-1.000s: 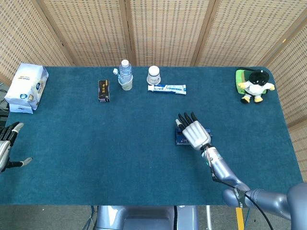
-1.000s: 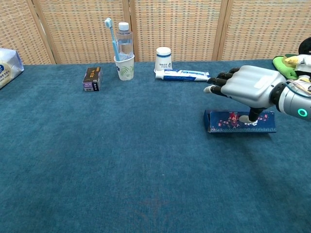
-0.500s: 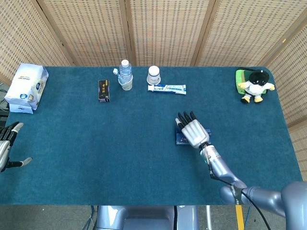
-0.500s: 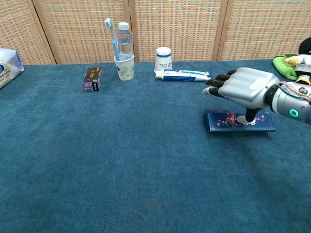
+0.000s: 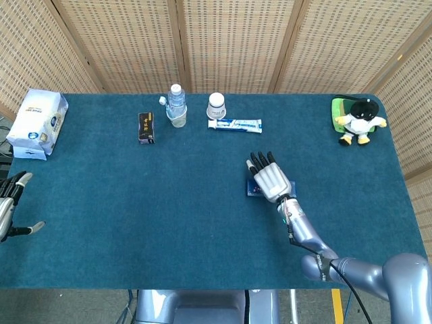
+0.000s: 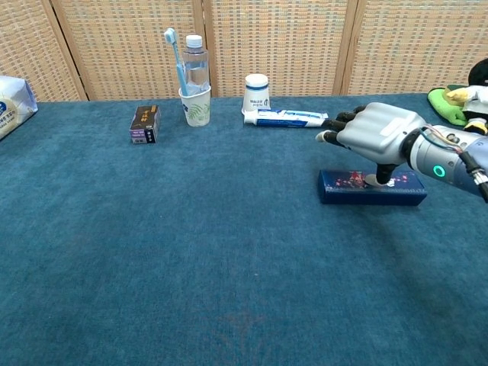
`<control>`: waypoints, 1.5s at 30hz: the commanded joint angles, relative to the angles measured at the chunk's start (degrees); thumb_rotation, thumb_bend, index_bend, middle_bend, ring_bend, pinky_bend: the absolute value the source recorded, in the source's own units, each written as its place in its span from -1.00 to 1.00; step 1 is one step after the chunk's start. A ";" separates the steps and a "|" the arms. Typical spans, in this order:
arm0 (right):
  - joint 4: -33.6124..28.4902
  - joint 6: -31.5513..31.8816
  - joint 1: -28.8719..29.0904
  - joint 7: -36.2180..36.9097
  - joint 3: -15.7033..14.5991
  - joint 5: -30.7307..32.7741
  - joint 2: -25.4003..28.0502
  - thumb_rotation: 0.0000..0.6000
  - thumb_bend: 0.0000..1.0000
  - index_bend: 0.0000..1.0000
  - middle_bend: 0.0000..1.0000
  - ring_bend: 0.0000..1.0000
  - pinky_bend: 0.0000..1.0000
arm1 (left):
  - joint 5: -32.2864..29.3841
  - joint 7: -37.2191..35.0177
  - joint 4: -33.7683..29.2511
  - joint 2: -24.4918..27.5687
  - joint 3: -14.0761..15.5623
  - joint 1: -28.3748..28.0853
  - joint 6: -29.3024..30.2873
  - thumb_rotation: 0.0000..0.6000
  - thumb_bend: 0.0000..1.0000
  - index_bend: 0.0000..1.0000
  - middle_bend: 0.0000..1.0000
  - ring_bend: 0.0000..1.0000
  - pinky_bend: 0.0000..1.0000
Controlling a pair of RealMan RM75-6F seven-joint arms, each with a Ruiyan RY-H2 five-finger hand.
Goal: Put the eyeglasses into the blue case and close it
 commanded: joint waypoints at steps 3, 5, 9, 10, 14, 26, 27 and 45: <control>2.43 -0.32 0.55 -0.15 0.66 1.54 -1.42 1.00 -0.33 -0.92 -1.00 -1.00 -0.74 | 0.08 -0.09 -0.02 0.07 0.04 0.04 0.08 1.00 -1.00 -1.00 -1.00 -1.00 -1.00; 2.79 -0.19 0.62 -0.03 0.79 1.66 -1.54 1.00 -0.33 -0.92 -1.00 -1.00 -0.74 | 0.00 -0.21 0.05 0.06 0.02 0.02 -0.01 1.00 -1.00 -1.00 -1.00 -1.00 -1.00; 1.92 0.96 0.60 0.43 1.07 1.02 -0.78 1.00 -0.33 -0.92 -1.00 -1.00 -0.74 | -0.01 -0.20 0.06 0.06 -0.01 0.00 0.00 1.00 -1.00 -1.00 -1.00 -1.00 -1.00; 1.29 1.39 0.53 0.77 1.29 0.81 -0.38 1.00 -0.33 -0.92 -1.00 -1.00 -0.74 | -0.03 -0.18 0.07 0.05 -0.01 0.00 -0.02 1.00 -1.00 -1.00 -1.00 -1.00 -1.00; -2.38 3.54 0.16 3.28 3.03 -0.08 2.03 1.00 -0.33 -0.92 -1.00 -1.00 -0.74 | -0.15 -0.08 0.13 0.00 -0.01 -0.01 -0.11 1.00 -1.00 -1.00 -1.00 -1.00 -1.00; -14.26 -15.28 1.27 17.77 4.03 12.97 15.64 1.00 -1.00 -1.00 -1.00 -1.00 -0.86 | -0.08 0.48 -0.01 -0.16 0.05 -0.14 -0.19 1.00 -1.00 -1.00 -1.00 -1.00 -1.00; -13.71 -15.36 1.34 18.14 3.78 12.90 15.31 1.00 -1.00 -1.00 -1.00 -1.00 -0.86 | -0.07 0.48 -0.01 -0.17 0.05 -0.14 -0.19 1.00 -1.00 -1.00 -1.00 -1.00 -1.00; -1.02 -11.15 1.45 24.96 1.15 6.62 5.45 1.00 -0.98 -0.45 -0.27 -0.87 -0.83 | -0.63 0.54 0.10 -0.21 -0.12 -0.32 -0.65 1.00 -1.00 -1.00 -1.00 -1.00 -1.00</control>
